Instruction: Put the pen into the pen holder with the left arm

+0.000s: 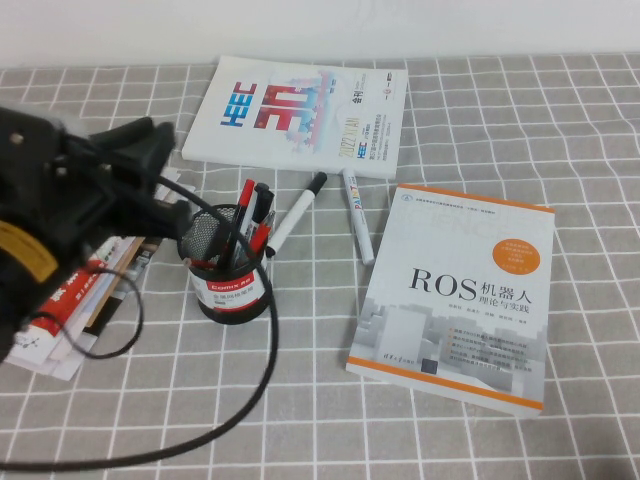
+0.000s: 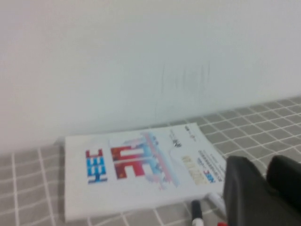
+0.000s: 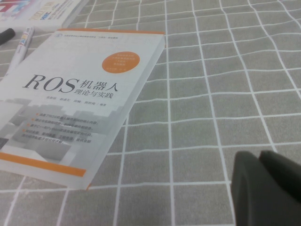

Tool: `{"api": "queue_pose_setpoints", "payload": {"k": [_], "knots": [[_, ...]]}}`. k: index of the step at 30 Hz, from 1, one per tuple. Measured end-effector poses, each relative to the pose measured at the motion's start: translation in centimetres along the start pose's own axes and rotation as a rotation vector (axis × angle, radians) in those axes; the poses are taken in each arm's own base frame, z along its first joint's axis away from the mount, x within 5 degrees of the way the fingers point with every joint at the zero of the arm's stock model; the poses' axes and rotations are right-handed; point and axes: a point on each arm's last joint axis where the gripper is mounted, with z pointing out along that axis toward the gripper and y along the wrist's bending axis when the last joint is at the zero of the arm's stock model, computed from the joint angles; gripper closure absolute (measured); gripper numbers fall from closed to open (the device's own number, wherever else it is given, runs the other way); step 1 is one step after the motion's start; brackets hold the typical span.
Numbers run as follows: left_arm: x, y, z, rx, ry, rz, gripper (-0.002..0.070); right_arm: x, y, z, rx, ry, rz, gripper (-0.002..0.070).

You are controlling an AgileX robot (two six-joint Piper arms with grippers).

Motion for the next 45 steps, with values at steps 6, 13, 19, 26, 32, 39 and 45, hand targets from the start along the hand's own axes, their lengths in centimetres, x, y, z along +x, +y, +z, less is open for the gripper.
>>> {"api": "queue_pose_setpoints", "payload": {"k": [6,13,19,26,32,39,45], "knots": [[-2.3,0.0,-4.3,-0.063,0.005,-0.045,0.0668,0.0,0.0,0.0,0.000,0.000,0.000,0.0691],[-2.1,-0.6,-11.0,-0.108,-0.053,-0.114,0.0675,0.0,0.0,0.0,0.000,0.000,0.000,0.0692],[2.1,-0.9,-13.7,-0.142,0.023,-0.277,0.0675,0.0,0.0,0.0,0.000,0.000,0.000,0.0691],[4.0,-0.8,-14.1,-0.180,0.125,-0.279,0.0675,0.0,0.0,0.0,0.000,0.000,0.000,0.0691],[4.1,-0.7,-14.1,-0.178,0.139,-0.186,0.0675,0.0,0.0,0.0,0.000,0.000,0.000,0.0691],[5.0,-0.6,-15.0,-0.205,0.115,-0.128,0.0675,0.0,0.0,0.0,0.000,0.000,0.000,0.0691],[6.7,-0.5,-17.8,-0.310,-0.119,-0.086,0.0675,0.0,0.0,0.0,0.000,0.000,0.000,0.0691]]}}
